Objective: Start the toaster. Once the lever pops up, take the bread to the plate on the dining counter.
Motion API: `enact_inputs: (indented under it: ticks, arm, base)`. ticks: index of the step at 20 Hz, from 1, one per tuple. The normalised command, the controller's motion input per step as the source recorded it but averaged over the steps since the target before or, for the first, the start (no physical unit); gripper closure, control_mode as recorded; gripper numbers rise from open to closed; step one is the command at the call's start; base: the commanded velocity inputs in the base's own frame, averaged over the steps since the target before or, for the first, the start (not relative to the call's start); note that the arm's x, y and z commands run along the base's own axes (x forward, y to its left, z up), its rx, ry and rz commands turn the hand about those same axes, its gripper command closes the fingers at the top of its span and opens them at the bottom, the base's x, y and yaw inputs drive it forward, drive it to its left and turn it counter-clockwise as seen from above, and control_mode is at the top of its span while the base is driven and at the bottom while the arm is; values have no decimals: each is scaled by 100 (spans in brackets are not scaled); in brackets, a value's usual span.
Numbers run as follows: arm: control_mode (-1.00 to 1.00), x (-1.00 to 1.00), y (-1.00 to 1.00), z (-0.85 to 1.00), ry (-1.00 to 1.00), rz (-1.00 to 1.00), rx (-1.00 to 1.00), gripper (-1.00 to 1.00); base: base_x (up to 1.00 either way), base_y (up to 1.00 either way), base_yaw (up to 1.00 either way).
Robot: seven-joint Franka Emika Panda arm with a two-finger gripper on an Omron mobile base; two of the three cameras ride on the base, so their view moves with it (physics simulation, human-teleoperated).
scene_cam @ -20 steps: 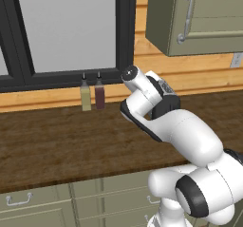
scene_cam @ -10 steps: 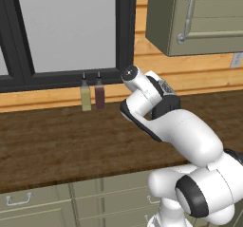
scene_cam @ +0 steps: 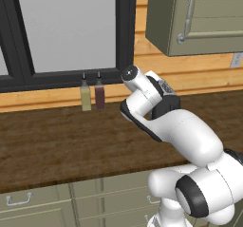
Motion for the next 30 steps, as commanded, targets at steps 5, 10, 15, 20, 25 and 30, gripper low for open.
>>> enact_inputs:
  ticks: [5, 10, 15, 20, 25, 30]
  arm:
    - [-100, 0, 0, 0, 0, 0, 0, -100]
    - [-100, 0, 0, 0, 0, 0, 0, -100]
    - [-100, 0, 0, 0, 0, 0, 0, -100]
    - [-100, 0, 0, 0, 0, 0, 0, -100]
    - [-100, 0, 0, 0, 0, 0, 0, -100]
    - [-100, 0, 0, 0, 0, 0, 0, -100]
  base:
    - [0, 0, 0]
    - [0, 0, 0]
    - [0, 0, 0]
    - [0, 0, 0]
    - [0, 0, 0]
    - [0, 0, 0]
